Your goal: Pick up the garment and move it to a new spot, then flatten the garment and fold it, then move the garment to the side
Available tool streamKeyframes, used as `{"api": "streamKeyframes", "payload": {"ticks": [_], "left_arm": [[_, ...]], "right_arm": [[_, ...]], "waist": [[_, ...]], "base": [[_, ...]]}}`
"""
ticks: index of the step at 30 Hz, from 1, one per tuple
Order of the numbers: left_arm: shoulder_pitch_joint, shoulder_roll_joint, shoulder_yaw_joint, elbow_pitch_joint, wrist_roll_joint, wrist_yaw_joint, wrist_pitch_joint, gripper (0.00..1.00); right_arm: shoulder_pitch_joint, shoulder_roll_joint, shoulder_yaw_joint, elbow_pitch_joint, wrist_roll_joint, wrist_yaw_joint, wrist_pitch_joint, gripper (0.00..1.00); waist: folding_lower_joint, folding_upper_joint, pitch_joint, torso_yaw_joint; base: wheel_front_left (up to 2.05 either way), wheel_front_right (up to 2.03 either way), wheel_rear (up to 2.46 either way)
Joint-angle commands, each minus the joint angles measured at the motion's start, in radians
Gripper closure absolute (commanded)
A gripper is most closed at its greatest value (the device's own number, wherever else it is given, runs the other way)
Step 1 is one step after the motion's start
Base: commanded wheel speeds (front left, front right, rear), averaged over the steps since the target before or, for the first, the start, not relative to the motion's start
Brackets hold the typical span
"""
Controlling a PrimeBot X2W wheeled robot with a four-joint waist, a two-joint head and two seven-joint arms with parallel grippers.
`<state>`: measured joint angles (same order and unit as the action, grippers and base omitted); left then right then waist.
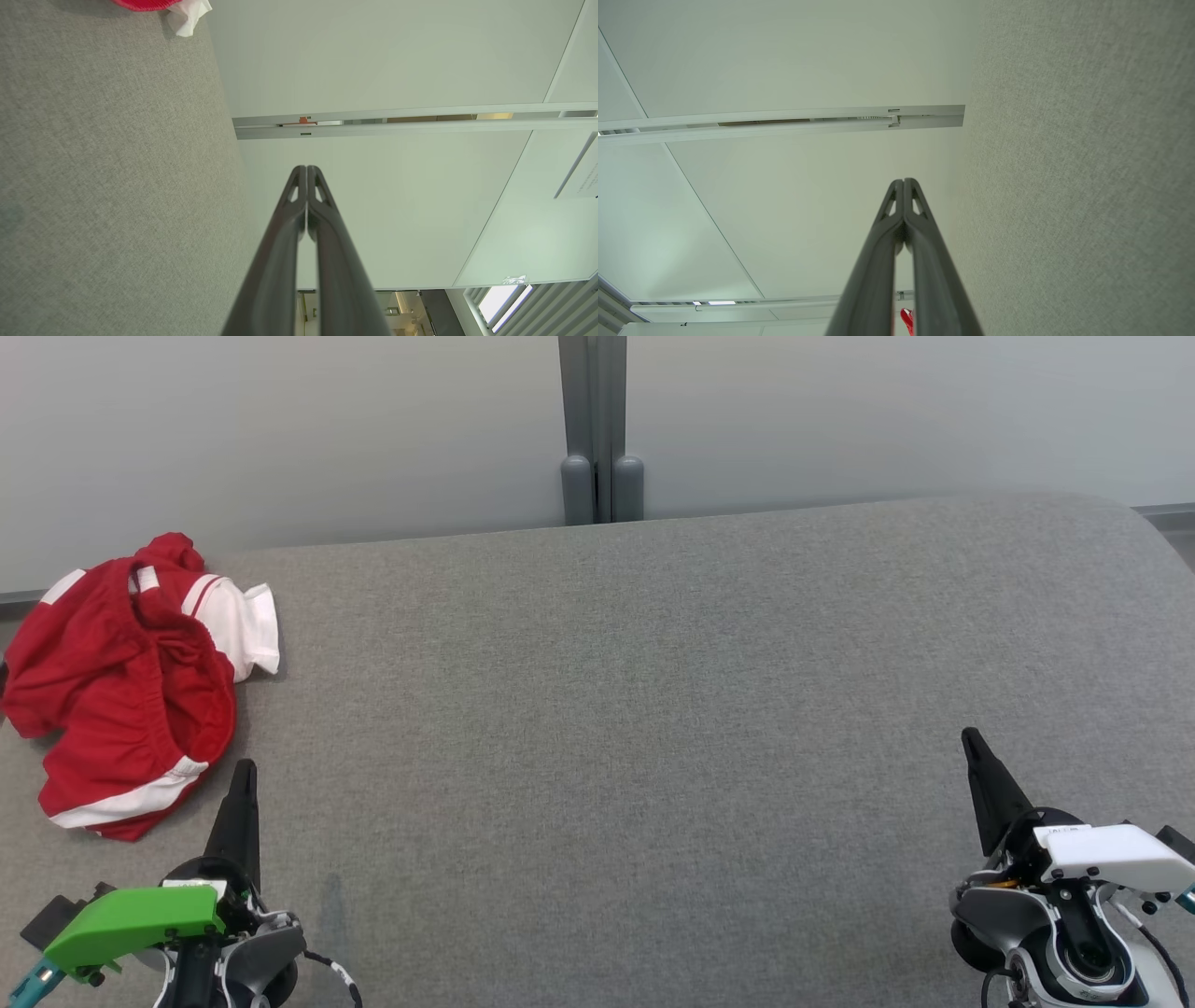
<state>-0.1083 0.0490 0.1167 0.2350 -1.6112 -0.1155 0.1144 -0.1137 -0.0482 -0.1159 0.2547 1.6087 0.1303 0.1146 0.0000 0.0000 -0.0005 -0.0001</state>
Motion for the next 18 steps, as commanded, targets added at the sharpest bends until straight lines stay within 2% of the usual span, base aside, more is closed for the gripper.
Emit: {"api": "streamKeyframes", "payload": {"ticks": [1, 18], "left_arm": [[-0.012, 0.003, 0.002, -0.001, 0.000, -0.005, 0.003, 1.00], [-0.012, 0.003, 0.002, -0.001, -0.001, -0.005, 0.003, 1.00]], "right_arm": [[-0.013, -0.004, -0.001, -0.003, 0.005, 0.001, 0.005, 1.00], [-0.012, -0.004, -0.001, -0.003, 0.005, 0.001, 0.005, 1.00]], "waist": [[0.0000, 0.0000, 0.000, 0.000], [0.0000, 0.0000, 0.000, 0.000]], "base": [[0.00, 0.00, 0.00], [0.00, 0.00, 0.00]]}}
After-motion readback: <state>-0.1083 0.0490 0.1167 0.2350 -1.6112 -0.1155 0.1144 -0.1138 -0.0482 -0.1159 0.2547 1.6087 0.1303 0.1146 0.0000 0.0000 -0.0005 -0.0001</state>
